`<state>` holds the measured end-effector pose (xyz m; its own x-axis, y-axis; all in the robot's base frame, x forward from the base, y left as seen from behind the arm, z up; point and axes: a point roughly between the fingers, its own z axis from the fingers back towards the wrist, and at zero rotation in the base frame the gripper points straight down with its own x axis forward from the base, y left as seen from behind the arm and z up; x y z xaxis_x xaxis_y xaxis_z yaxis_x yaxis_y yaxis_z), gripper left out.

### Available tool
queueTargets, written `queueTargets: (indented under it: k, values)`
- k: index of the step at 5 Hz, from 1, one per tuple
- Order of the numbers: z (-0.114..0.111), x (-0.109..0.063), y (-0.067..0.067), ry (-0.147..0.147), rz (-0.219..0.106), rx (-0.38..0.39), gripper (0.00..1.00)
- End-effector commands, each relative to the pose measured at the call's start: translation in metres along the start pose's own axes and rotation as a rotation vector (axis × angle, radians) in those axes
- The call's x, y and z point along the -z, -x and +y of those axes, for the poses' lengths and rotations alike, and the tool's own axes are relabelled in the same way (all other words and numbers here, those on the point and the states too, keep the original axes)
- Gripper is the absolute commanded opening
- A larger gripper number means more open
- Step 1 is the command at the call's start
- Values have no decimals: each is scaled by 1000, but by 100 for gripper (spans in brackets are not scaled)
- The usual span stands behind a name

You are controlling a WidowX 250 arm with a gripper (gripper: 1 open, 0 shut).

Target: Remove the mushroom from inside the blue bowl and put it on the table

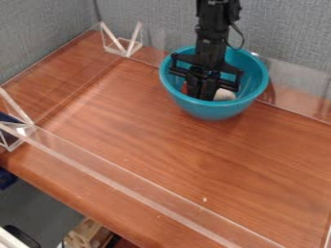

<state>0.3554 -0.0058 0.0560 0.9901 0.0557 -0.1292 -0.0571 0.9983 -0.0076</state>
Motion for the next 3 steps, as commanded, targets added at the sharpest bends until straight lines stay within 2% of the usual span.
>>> queueTargets:
  k: [1, 3]
  values:
    - [1, -20, -7, 4, -65, 1, 0]
    - [1, -26, -5, 12, -73, 12, 0]
